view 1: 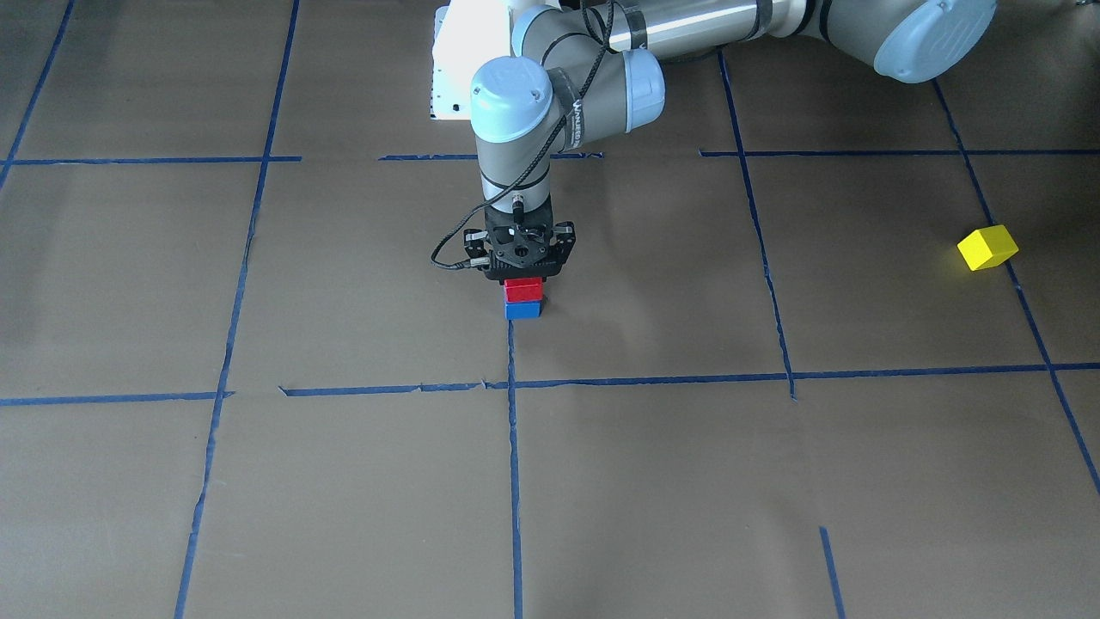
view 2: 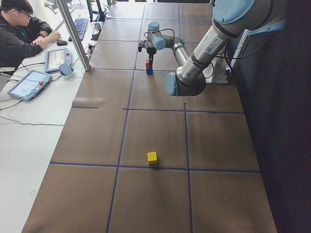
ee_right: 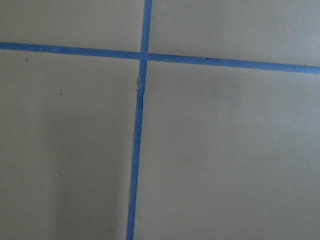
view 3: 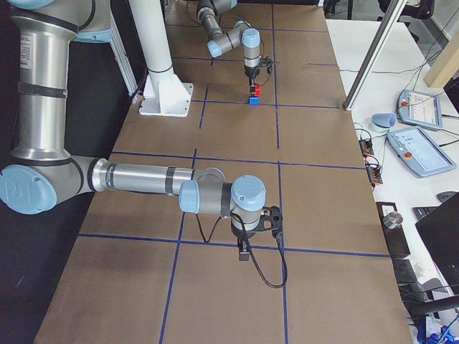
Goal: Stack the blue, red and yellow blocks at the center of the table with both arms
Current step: 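Lower the red cube onto the blue cube and open the left gripper, then withdraw the left arm away from the stack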
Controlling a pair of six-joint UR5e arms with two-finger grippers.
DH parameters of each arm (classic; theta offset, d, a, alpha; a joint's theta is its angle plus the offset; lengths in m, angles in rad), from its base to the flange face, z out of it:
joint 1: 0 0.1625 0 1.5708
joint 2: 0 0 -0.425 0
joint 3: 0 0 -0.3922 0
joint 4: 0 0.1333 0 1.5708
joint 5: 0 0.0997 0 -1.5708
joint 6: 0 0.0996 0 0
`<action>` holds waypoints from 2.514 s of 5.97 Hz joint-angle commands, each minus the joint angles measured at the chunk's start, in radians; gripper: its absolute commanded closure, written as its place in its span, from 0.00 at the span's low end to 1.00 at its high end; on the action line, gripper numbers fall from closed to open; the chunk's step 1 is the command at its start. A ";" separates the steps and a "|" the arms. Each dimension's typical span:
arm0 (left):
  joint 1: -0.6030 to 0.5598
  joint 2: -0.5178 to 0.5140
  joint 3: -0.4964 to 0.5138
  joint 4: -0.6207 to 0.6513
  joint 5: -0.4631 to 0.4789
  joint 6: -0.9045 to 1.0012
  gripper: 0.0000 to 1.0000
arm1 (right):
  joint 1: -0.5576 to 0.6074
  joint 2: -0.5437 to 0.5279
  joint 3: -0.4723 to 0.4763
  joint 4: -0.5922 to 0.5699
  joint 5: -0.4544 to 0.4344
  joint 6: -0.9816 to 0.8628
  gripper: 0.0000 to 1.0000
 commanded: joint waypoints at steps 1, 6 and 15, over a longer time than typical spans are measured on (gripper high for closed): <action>0.001 0.001 0.000 0.000 0.000 0.007 0.48 | 0.000 0.000 0.000 0.000 0.000 0.000 0.00; 0.002 -0.001 -0.005 -0.002 0.000 0.009 0.20 | 0.000 0.000 0.000 -0.002 -0.002 0.000 0.00; -0.569 1.024 -0.545 -0.236 -0.374 0.605 0.00 | 0.000 0.000 0.000 -0.002 0.000 0.003 0.00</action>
